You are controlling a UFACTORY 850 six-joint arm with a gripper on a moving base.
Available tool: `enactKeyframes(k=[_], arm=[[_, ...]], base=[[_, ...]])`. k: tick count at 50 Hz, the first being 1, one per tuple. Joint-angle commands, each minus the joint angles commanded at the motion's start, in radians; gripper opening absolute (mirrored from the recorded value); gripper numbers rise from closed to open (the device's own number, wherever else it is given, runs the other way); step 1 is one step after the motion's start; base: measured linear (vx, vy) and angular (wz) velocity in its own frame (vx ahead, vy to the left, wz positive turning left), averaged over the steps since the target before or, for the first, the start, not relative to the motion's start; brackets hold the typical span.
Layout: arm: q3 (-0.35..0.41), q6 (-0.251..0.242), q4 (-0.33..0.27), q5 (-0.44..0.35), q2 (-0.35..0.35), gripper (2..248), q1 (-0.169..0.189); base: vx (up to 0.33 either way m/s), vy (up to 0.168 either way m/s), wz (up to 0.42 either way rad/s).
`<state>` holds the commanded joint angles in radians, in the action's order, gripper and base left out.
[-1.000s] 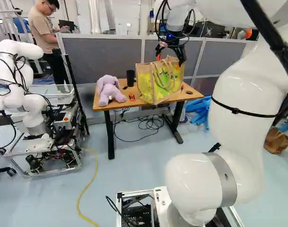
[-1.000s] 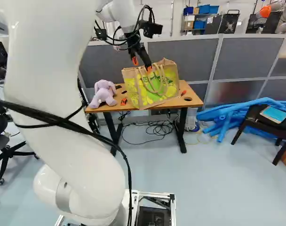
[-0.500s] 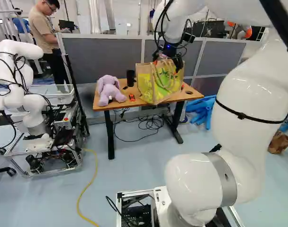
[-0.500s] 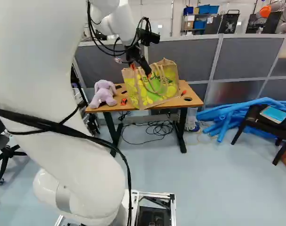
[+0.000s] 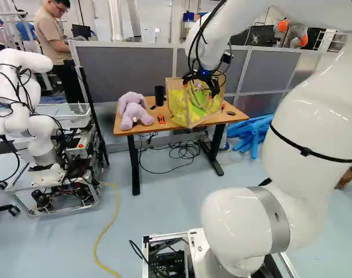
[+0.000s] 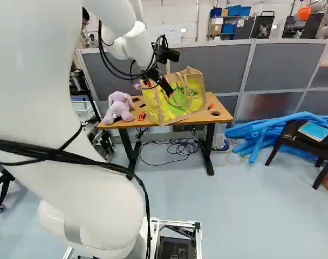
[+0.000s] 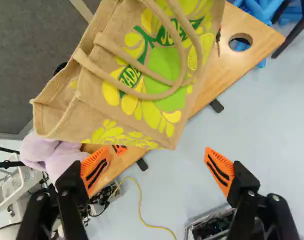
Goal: Pick up the bag on the ground and place it on the table
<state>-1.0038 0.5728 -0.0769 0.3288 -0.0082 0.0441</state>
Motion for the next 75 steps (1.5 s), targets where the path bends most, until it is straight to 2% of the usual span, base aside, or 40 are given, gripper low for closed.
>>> enactKeyframes(k=[41, 57, 75], arm=[[0.425, -0.266, 0.036, -0.558, 0.133, 247, -0.02], [0.562, -0.351, 0.047, -0.737, 0.176, 247, -0.027], [0.687, -0.429, 0.058, -0.901, 0.216, 247, -0.033]], base=[[0.0, 0.0, 0.0], [0.0, 0.0, 0.0], [0.0, 0.0, 0.0]])
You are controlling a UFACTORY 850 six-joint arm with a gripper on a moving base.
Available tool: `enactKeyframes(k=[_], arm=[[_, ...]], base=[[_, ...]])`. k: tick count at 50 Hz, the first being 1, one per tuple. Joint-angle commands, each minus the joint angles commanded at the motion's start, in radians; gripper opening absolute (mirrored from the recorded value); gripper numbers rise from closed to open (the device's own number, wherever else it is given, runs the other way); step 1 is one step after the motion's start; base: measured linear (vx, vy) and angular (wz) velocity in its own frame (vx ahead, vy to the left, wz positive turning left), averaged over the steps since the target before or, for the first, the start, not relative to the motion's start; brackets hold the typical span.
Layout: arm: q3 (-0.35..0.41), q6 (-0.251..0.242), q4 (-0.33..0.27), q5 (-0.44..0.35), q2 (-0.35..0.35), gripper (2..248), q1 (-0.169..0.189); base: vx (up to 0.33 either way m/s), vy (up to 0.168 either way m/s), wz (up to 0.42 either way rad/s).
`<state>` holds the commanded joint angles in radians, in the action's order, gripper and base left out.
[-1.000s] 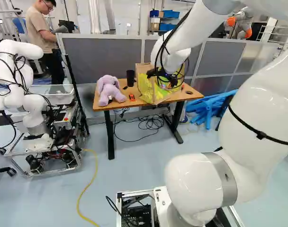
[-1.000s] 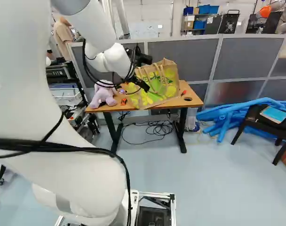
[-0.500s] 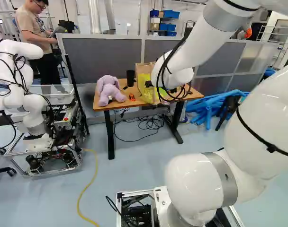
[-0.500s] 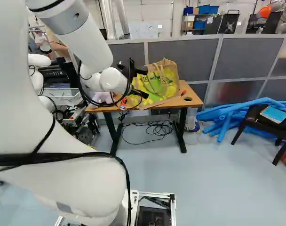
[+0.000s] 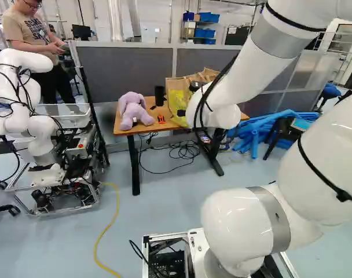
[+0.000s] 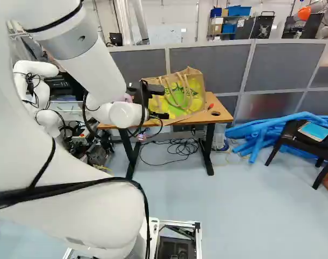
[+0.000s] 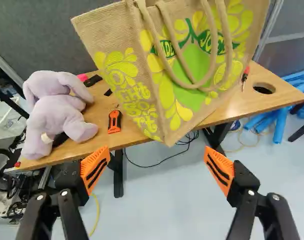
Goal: Pick up the bag on the ground and place it on the table
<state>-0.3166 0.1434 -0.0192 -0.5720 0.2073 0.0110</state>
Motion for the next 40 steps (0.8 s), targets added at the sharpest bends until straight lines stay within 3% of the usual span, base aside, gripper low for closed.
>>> enactKeyframes(k=[40], arm=[[0.182, -0.114, 0.015, -0.239, 0.057, 247, -0.009]], base=[[0.0, 0.0, 0.0]])
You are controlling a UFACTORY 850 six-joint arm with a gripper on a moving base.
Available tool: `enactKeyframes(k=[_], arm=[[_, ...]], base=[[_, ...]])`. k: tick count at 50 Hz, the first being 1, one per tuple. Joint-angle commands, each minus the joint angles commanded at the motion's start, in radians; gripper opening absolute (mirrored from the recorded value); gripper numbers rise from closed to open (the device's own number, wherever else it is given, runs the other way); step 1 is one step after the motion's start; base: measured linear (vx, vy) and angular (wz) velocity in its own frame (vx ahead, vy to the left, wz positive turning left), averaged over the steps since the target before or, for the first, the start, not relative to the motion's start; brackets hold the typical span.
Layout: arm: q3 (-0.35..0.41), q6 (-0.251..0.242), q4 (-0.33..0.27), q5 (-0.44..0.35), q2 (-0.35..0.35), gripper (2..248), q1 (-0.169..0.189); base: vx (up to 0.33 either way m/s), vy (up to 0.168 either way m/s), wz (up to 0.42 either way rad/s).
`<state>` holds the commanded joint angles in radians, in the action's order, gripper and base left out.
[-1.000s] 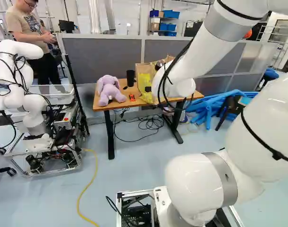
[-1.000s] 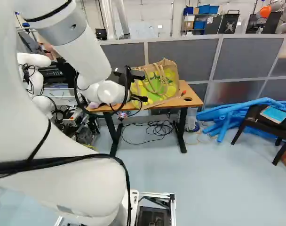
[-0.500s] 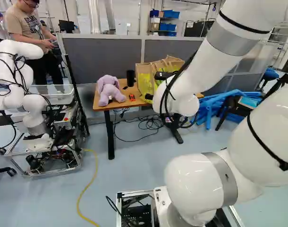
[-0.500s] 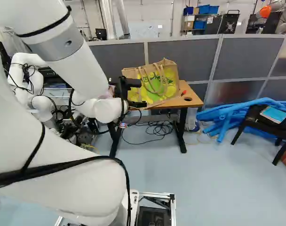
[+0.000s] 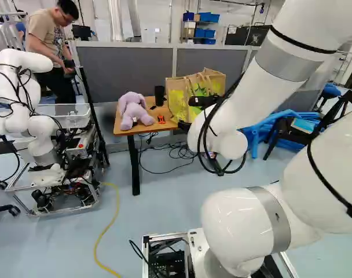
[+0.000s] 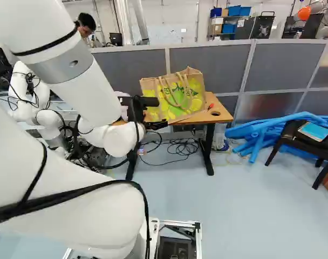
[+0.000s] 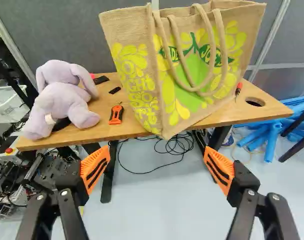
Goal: Pick up the bag on the ground and place it on the table
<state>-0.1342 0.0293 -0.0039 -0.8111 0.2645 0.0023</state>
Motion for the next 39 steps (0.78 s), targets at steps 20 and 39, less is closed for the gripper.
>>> enactKeyframes(k=[20, 39], arm=[[0.04, -0.025, 0.003, -0.052, 0.012, 247, -0.002], [0.047, -0.029, 0.004, -0.062, 0.015, 247, -0.002]], base=[[0.0, 0.0, 0.0], [0.0, 0.0, 0.0]])
